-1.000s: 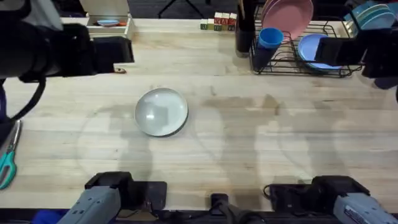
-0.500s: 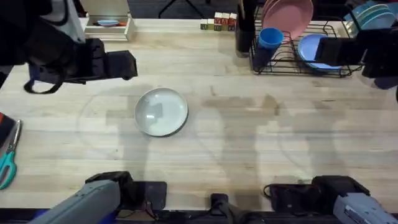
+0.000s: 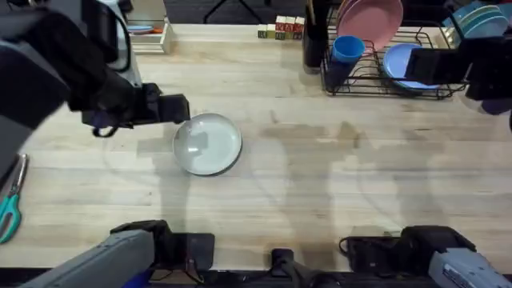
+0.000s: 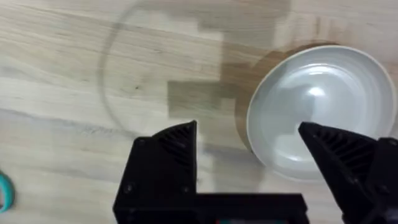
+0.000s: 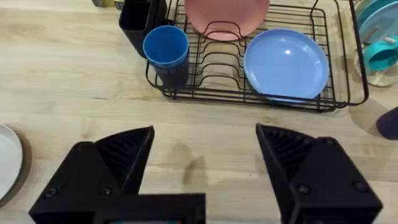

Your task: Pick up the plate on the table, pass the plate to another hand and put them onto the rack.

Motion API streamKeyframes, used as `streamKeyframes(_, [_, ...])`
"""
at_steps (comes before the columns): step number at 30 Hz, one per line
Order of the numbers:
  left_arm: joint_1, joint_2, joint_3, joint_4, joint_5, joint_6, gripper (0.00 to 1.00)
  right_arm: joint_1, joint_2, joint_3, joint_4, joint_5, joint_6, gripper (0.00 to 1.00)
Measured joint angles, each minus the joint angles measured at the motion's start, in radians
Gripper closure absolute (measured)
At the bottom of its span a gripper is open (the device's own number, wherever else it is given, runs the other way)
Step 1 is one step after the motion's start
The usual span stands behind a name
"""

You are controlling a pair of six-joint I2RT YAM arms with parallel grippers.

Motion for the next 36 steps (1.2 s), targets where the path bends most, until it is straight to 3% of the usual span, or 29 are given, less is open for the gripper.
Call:
streamKeyframes(10, [0.000,0.063,-0.148,0.153,0.001,0.000,0.007,0.000,0.000,0.000,0.000,0.000,-0.001,0.006])
streamKeyframes(22, [0.000,0.232,-0.151,0.207,0.003,0.000,0.008,0.000,0.000,0.000,0.000,0.000,-0.026,0.005])
streamKeyframes(34, [0.000,0.234,-0.150,0.210,0.011,0.001,0.019,0.000,0.000,0.000,0.000,0.000,-0.037,0.005])
streamKeyframes(36, [0.000,0.234,-0.150,0.210,0.016,0.001,0.072,0.000,0.000,0.000,0.000,0.000,-0.037,0.006])
